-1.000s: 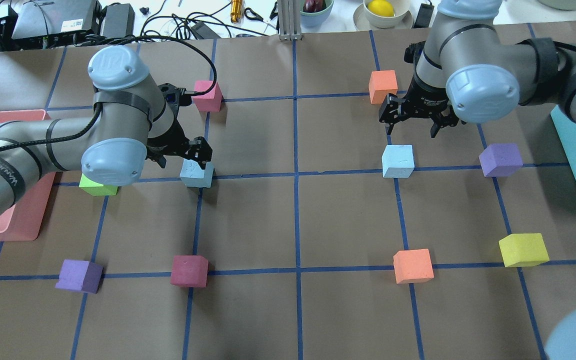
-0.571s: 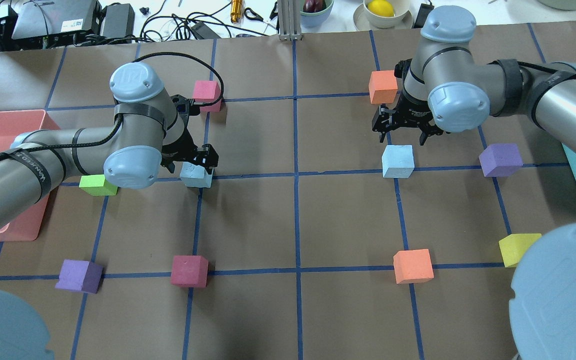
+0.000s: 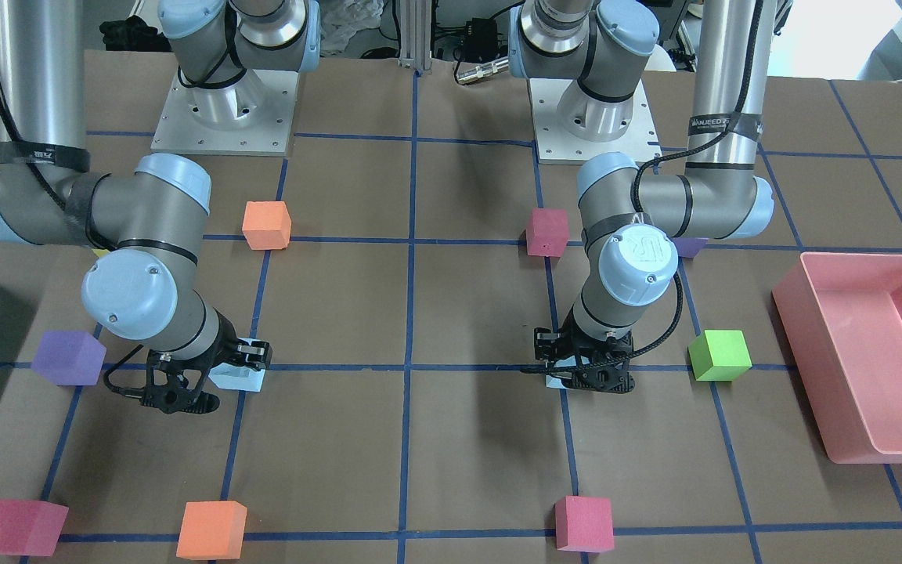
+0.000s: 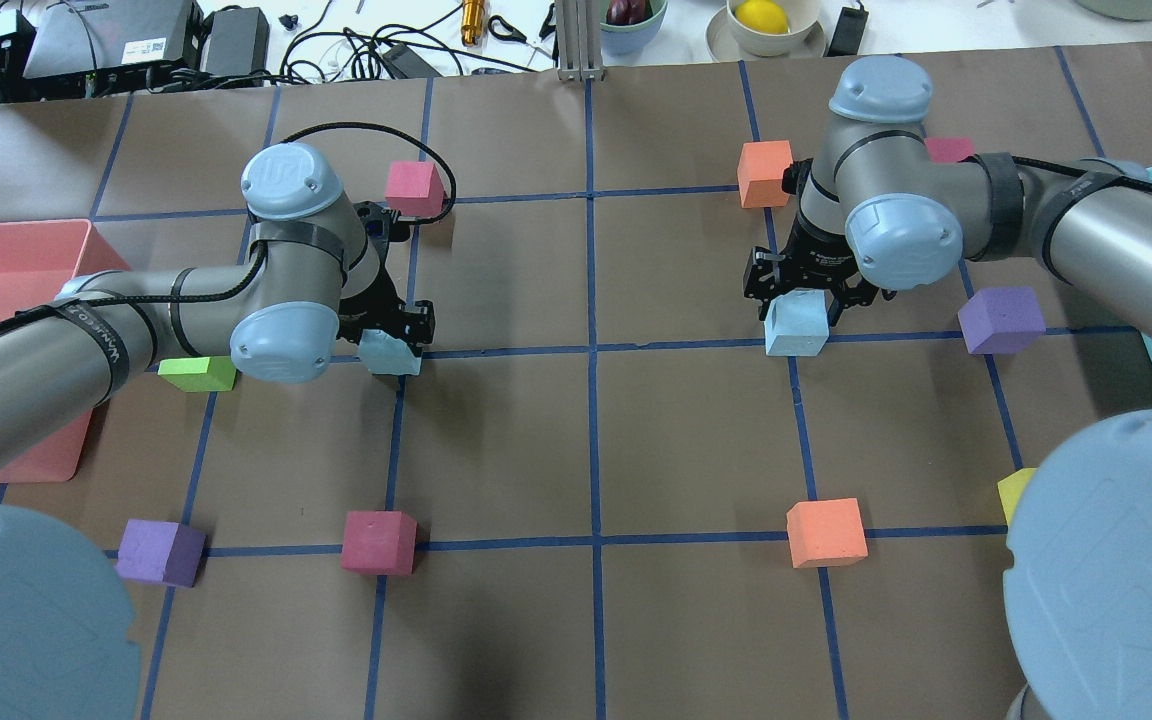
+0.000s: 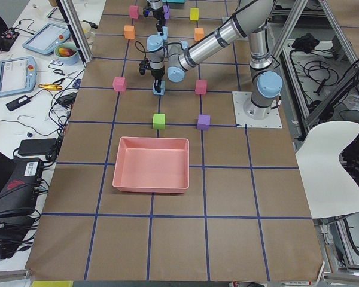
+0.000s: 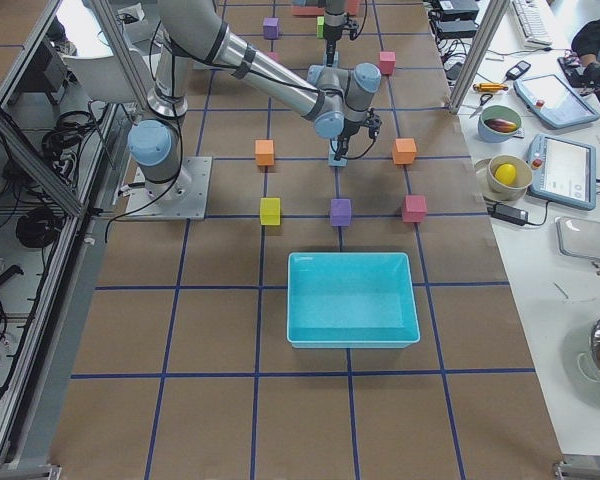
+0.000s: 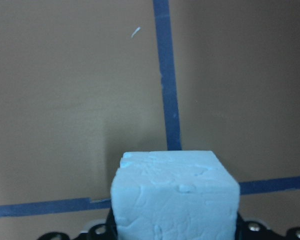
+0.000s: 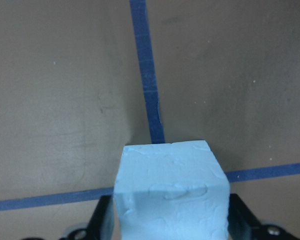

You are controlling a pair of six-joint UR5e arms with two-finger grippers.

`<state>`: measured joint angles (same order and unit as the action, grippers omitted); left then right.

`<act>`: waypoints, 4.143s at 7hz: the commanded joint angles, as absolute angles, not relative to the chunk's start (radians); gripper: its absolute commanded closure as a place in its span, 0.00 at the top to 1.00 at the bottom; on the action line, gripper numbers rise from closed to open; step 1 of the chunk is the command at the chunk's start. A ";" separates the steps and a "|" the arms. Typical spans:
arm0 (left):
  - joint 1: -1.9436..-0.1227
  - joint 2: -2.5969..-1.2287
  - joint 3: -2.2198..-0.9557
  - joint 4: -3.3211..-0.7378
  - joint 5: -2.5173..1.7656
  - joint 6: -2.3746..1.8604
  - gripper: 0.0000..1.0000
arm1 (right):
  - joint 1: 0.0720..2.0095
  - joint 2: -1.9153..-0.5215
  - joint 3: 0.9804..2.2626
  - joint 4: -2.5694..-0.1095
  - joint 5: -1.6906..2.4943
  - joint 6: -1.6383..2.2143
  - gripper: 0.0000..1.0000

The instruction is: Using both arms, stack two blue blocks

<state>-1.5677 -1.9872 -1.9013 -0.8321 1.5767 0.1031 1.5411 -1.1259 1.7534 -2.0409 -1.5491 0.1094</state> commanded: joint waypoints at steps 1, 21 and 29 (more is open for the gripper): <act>-1.568 -1.980 -1.899 -0.830 1.577 0.106 0.00 | 1.542 -1.132 1.753 -2.036 -1.551 0.114 0.00; -1.582 -1.890 -1.796 -0.972 1.582 0.089 0.00 | 1.916 -1.178 1.646 -1.952 -1.474 0.359 1.00; -1.820 -1.901 -1.684 -1.072 1.545 -0.206 0.00 | 1.600 -1.529 1.565 -1.550 -1.579 0.021 1.00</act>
